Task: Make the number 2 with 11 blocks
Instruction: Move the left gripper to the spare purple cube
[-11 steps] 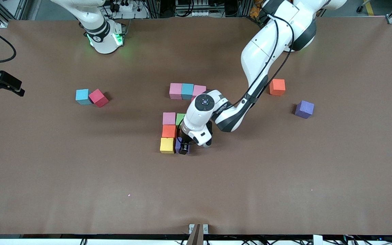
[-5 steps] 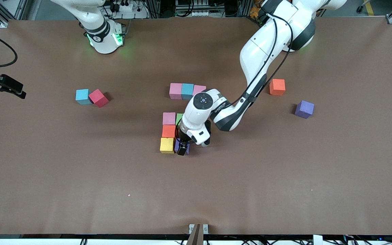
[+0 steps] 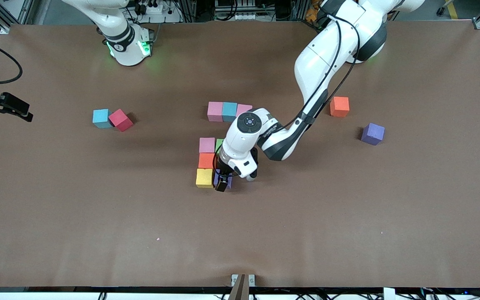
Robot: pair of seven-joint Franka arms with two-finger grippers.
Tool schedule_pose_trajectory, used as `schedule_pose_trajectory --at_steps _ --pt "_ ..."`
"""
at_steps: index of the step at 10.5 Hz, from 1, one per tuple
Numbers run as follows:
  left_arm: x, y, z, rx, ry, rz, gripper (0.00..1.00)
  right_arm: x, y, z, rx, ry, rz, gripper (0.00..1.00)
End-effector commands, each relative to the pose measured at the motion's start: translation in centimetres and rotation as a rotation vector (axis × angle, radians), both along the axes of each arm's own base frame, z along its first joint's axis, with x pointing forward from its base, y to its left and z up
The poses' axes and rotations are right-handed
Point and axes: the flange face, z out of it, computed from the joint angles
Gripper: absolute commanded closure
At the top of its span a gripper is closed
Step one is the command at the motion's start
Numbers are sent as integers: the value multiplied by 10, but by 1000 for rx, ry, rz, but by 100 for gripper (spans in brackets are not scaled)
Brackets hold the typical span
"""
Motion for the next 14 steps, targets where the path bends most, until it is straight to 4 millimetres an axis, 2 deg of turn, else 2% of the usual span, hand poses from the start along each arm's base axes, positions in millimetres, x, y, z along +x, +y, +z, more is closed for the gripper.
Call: schedule_pose_trajectory --at_steps 1,3,4,6,7,8,10,12,14 --pt "5 7 36 3 43 30 0 6 2 0 -9 3 -5 0" --pt "14 23 63 16 90 63 0 8 1 -3 -9 4 -5 0" --pt "23 39 72 41 122 85 0 9 1 -5 -9 4 -5 0" --pt "35 71 74 119 177 102 0 10 0 -9 -8 9 -6 0" --pt "34 88 71 162 206 89 0 13 1 -11 -8 7 -5 0" --pt "28 109 70 200 226 77 0 13 1 -12 -8 9 -5 0" --pt "12 154 85 244 235 51 0 13 1 -16 -7 16 -5 0" --pt "7 216 87 287 247 55 0 17 0 -31 -6 27 -1 0" --pt "-2 274 83 333 275 41 0 18 1 -36 -6 27 1 0"
